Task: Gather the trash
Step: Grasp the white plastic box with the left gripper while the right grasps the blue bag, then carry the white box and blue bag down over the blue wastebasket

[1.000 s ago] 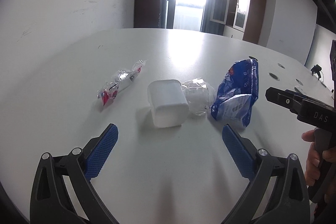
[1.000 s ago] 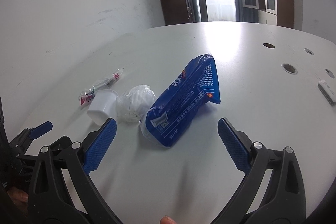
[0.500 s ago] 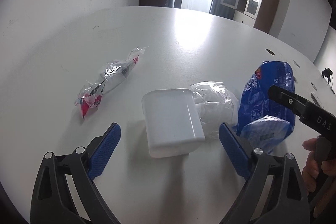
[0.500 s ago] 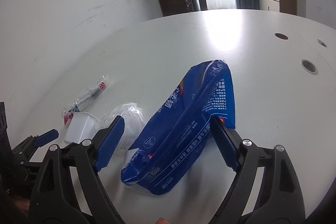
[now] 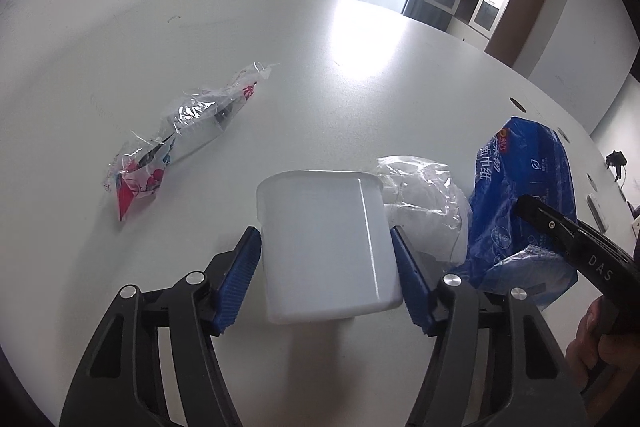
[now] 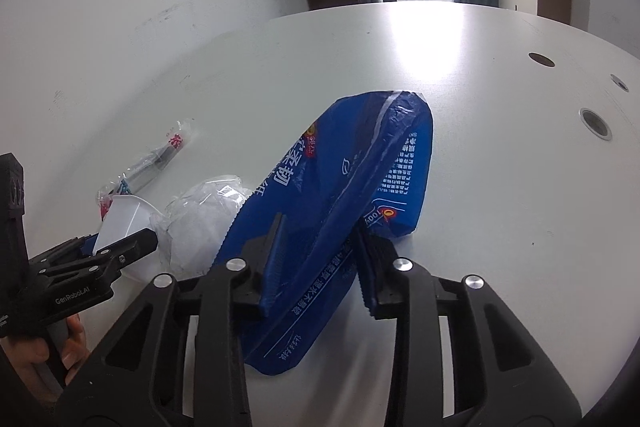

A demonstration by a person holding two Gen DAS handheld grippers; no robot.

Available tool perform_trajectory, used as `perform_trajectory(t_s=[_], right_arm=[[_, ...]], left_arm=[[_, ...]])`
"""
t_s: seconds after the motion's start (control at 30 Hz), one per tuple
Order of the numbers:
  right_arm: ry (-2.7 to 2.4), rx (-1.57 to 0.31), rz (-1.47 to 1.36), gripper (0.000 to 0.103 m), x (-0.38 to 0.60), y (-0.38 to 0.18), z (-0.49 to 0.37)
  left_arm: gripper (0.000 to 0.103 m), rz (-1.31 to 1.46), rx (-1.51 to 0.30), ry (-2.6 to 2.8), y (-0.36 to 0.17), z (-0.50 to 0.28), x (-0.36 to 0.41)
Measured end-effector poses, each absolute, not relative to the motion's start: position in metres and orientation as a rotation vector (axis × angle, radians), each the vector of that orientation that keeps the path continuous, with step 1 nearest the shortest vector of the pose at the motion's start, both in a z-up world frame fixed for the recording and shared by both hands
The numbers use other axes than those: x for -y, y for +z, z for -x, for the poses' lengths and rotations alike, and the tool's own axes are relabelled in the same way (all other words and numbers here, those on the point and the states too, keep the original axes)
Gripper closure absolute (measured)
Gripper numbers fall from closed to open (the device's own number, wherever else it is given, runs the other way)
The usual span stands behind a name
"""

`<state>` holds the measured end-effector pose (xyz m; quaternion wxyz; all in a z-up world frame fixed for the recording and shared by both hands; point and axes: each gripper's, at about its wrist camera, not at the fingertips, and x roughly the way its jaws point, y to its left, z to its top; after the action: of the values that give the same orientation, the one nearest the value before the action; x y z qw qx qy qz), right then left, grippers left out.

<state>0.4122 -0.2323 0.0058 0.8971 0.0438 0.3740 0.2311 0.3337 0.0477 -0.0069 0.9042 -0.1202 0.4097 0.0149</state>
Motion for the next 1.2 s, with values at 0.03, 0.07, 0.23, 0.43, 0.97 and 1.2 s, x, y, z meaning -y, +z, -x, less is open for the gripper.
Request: perform_trajectory(t_s=[0.03, 0.07, 0.23, 0.43, 0.97, 1.2], right_arm=[[0.479, -0.778, -0.094, 0.089, 0.233, 0.005, -0.413], [0.482, -0.782, -0.101, 0.093, 0.234, 0.004, -0.413], [0.496, -0.770, -0.118, 0.099, 0.237, 0.005, -0.409], [0.502, -0.728, -0.127, 0.101, 0.245, 0.012, -0.395], [0.475, -0.569, -0.123, 0.102, 0.294, 0.051, -0.304], [0.500, -0.534, -0.068, 0.102, 0.314, 0.062, -0.241]], left_arm=[[0.040, 0.253, -0.842, 0.033, -0.006, -0.332, -0.049], [0.040, 0.263, -0.833, 0.034, -0.005, -0.330, -0.050], [0.041, 0.288, -0.784, 0.045, 0.007, -0.312, -0.056], [0.041, 0.282, -0.738, 0.029, 0.024, -0.277, -0.050], [0.042, 0.195, -0.663, -0.020, 0.051, -0.167, -0.024], [0.042, 0.168, -0.632, -0.064, 0.053, -0.111, -0.001]])
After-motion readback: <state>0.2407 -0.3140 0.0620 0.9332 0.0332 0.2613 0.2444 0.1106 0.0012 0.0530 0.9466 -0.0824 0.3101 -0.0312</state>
